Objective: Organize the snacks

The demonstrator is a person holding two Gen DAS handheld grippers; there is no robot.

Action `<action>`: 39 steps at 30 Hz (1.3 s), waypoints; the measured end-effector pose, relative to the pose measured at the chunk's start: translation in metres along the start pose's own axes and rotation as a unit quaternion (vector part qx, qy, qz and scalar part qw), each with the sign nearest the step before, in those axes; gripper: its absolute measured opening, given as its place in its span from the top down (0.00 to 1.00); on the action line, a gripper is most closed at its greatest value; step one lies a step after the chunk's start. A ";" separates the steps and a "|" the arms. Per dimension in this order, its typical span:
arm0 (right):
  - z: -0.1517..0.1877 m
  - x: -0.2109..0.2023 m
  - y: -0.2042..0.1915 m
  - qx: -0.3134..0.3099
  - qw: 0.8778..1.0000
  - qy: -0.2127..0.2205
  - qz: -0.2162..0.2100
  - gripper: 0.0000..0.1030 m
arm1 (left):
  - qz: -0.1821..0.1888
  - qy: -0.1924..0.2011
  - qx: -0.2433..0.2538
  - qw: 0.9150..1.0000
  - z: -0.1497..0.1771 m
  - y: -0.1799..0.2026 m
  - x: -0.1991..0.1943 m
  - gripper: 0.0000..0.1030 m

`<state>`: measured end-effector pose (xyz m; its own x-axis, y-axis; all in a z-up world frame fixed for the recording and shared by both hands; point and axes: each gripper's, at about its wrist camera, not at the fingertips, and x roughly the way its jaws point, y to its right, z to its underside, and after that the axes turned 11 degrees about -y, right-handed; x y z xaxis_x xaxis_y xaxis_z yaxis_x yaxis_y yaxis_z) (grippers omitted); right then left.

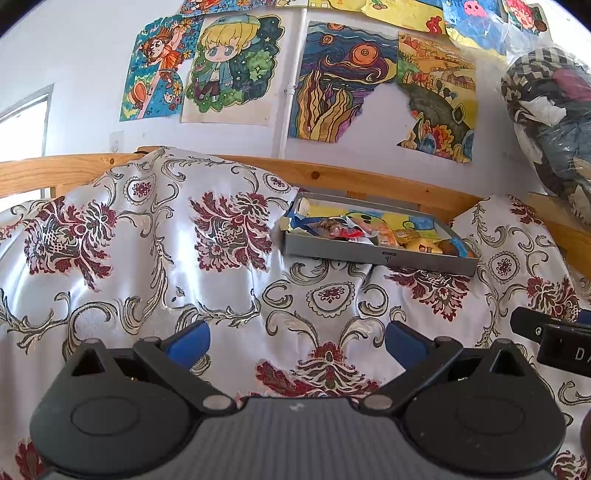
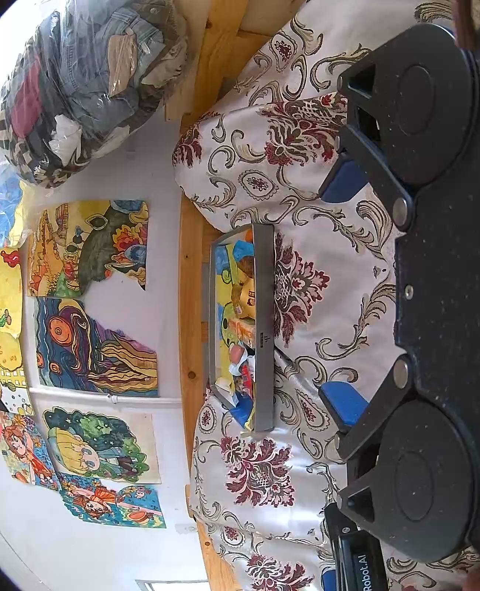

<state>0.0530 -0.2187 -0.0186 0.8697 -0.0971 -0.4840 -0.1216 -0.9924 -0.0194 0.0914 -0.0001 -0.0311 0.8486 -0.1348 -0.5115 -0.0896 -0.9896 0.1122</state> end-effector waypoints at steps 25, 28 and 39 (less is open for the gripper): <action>0.001 0.001 -0.001 -0.001 1.000 -0.002 0.000 0.01 | 0.000 -0.001 0.001 1.000 -0.001 0.001 0.000 0.00; 0.001 0.001 -0.001 -0.001 1.000 -0.002 0.000 0.01 | -0.001 -0.001 0.001 1.000 -0.002 0.001 0.000 0.00; 0.000 0.001 0.000 -0.001 1.000 -0.003 0.000 0.01 | -0.022 -0.002 0.013 1.000 0.002 0.003 0.001 0.00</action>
<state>0.0541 -0.2183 -0.0196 0.8670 -0.0976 -0.4887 -0.1210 -0.9925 -0.0165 0.0909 -0.0034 -0.0335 0.8500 -0.0908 -0.5189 -0.0655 -0.9956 0.0670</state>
